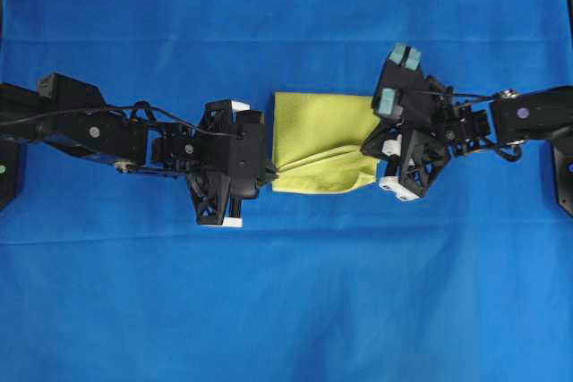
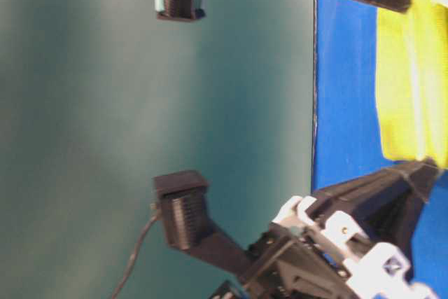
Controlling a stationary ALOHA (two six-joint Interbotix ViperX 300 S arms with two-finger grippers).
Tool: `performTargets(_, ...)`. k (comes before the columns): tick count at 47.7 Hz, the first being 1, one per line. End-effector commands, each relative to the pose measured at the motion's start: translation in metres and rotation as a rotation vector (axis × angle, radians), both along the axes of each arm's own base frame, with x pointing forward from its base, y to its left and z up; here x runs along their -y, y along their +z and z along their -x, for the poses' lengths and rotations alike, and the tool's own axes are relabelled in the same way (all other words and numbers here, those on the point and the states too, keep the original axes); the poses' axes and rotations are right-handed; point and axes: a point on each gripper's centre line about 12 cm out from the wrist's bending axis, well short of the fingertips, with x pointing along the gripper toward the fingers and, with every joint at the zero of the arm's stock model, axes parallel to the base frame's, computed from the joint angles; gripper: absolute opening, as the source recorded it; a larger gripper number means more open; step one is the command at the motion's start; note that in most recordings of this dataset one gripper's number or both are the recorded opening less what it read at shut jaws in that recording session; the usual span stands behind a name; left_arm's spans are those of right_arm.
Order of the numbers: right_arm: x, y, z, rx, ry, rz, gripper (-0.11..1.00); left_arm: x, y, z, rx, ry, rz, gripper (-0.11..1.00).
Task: Fold the yellow towel.
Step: 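Fold the top half down onto the bottom half with both grippers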
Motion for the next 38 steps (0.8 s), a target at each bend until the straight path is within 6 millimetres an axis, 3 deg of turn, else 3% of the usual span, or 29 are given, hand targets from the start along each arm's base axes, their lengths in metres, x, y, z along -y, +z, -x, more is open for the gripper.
performTargets(1,-0.003,0.005,-0.008,0.023,0.009,-0.003,0.05,0.002,0.007,-0.006,0.034,-0.003,0.002,0.03)
performTargets(20,-0.007,0.006,-0.012,0.03,0.004,-0.02,0.06,0.004,0.013,-0.01,0.087,-0.008,0.002,0.03)
performTargets(23,-0.009,0.008,-0.012,0.035,0.006,-0.023,0.15,0.007,0.014,-0.011,0.094,-0.016,0.002,0.05)
performTargets(26,-0.013,0.009,-0.015,0.037,0.018,-0.021,0.33,0.01,0.015,-0.011,0.097,-0.024,0.002,0.15)
performTargets(30,-0.018,0.013,-0.017,0.037,0.032,-0.016,0.57,0.013,0.02,-0.01,0.104,-0.032,0.0,0.41)
performTargets(35,-0.024,0.023,-0.018,0.049,0.046,-0.008,0.55,0.014,0.029,-0.007,0.112,-0.037,0.0,0.71)
performTargets(38,-0.028,0.031,-0.018,0.057,0.053,-0.003,0.53,0.014,0.035,-0.005,0.114,-0.039,-0.003,0.72)
